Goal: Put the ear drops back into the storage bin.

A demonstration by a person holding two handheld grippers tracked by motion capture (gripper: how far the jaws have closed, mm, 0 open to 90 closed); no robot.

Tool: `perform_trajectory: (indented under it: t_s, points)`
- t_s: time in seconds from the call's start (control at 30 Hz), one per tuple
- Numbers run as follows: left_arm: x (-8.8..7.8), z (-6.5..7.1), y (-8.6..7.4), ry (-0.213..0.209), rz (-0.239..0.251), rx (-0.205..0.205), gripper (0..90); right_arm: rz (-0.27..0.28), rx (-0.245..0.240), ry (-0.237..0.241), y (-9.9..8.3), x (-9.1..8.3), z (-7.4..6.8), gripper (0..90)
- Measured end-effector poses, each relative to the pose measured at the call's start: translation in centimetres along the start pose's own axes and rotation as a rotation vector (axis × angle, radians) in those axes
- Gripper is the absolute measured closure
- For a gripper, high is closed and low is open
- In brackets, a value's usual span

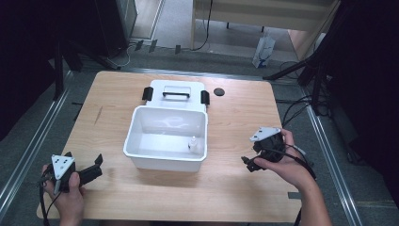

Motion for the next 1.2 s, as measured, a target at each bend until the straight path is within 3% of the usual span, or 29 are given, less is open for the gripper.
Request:
perform_trajectory:
  t_s: [0.3, 0.47, 0.63, 0.9, 1.1, 1.2]
  points:
    - [0.0, 0.1, 0.0, 0.004, 0.002, 0.007, 0.2, 0.039, 0.100, 0.003, -4.9, 1.6, -0.3, 0.0]
    - [0.0, 0.2, 0.0, 0.012, -0.001, 0.014, 0.2, 0.102, 0.196, -0.014, -7.7, 2.1, -0.1, 0.0]
    - [0.0, 0.2, 0.0, 0.015, 0.001, 0.017, 0.2, 0.169, 0.294, 0.002, -10.5, 2.6, 0.1, 0.0]
    - [0.0, 0.3, 0.0, 0.022, -0.003, 0.025, 0.2, 0.233, 0.369, 0.020, -14.2, 3.1, -0.6, 0.0]
    - [0.0, 0.4, 0.0, 0.026, -0.002, 0.031, 0.2, 0.285, 0.414, 0.013, -15.7, 3.3, -0.9, 0.0]
    - [0.0, 0.4, 0.0, 0.026, -0.006, 0.033, 0.2, 0.337, 0.439, 0.017, -16.1, 3.2, -1.1, 0.0]
Point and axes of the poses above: each handheld gripper's, and its own axes: x roughly forward along the jaws, y roughly out of its top, z roughly to its right, the point moved 2 cm from there along x, roughly forward along the jaws, and after that the axes turned 13 degrees about -z, right-handed, at the moved point
